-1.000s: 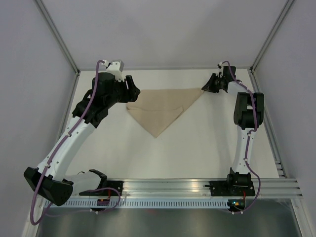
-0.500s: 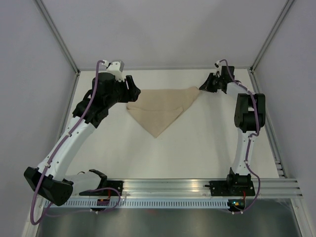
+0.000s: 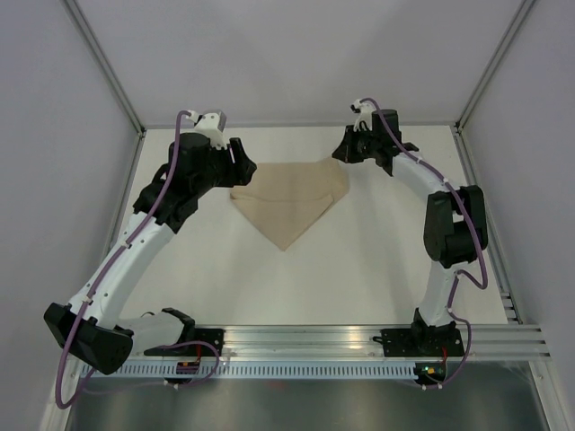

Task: Fold the napkin, place the utensils inside, and roll it up
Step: Fold the napkin at the center of the board.

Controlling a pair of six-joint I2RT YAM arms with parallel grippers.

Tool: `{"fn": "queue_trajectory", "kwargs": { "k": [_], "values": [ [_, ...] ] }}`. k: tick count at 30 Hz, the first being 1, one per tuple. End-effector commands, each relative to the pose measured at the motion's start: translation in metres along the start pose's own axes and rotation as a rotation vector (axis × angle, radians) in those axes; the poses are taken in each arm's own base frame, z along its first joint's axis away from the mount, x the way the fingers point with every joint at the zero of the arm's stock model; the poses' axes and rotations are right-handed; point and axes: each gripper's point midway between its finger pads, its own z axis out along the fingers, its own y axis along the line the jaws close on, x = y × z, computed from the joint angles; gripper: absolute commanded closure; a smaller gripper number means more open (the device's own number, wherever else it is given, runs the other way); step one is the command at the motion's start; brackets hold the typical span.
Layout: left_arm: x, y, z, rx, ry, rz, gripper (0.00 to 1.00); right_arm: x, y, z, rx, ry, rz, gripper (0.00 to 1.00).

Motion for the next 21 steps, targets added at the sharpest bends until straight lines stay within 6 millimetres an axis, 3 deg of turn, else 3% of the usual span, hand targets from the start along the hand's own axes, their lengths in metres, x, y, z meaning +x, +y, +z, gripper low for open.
{"fn": "queue_trajectory", "kwargs": {
  "k": [1,5,6,8,11,21],
  "values": [
    [-0.011,-0.01,-0.005,0.039,-0.049,-0.04,0.36,-0.013,0.035,-0.013,-0.012,-0.041,-0.162,0.94],
    [-0.012,-0.01,-0.006,0.041,-0.054,-0.045,0.36,0.0,0.069,-0.015,-0.034,-0.014,-0.281,0.95],
    [-0.012,-0.01,-0.007,0.041,-0.056,-0.045,0.36,0.012,0.083,-0.012,-0.049,0.014,-0.296,0.95],
    [-0.01,-0.014,-0.007,0.063,-0.048,-0.046,0.36,0.016,0.091,-0.013,-0.042,0.015,-0.377,0.96],
    [-0.01,-0.014,-0.008,0.064,-0.051,-0.046,0.36,0.034,0.121,-0.01,-0.072,0.042,-0.462,0.96],
    [-0.01,-0.013,-0.015,0.066,-0.06,-0.043,0.36,0.083,0.163,-0.007,-0.116,0.133,-0.642,0.96]
  ]
}}
